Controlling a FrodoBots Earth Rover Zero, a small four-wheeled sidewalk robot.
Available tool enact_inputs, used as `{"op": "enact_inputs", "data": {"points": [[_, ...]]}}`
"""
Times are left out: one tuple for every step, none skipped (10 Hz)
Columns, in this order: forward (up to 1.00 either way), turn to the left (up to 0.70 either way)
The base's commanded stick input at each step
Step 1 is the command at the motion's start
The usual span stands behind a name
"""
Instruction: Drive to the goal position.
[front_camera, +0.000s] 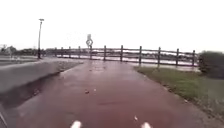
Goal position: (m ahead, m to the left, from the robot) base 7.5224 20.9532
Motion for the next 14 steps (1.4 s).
{"op": "enact_inputs", "data": {"points": [[0.5, 0.0], [0.5, 0.0], [0.5, 0.0], [0.5, 0.0], [0.5, 0.0], [0.5, 0.0], [0.5, 0.0], [0.5, 0.0], [0.5, 0.0], [0.5, 0.0], [0.5, 0.0], [0.5, 0.0], [0.5, 0.0], [0.5, 0.0]]}}
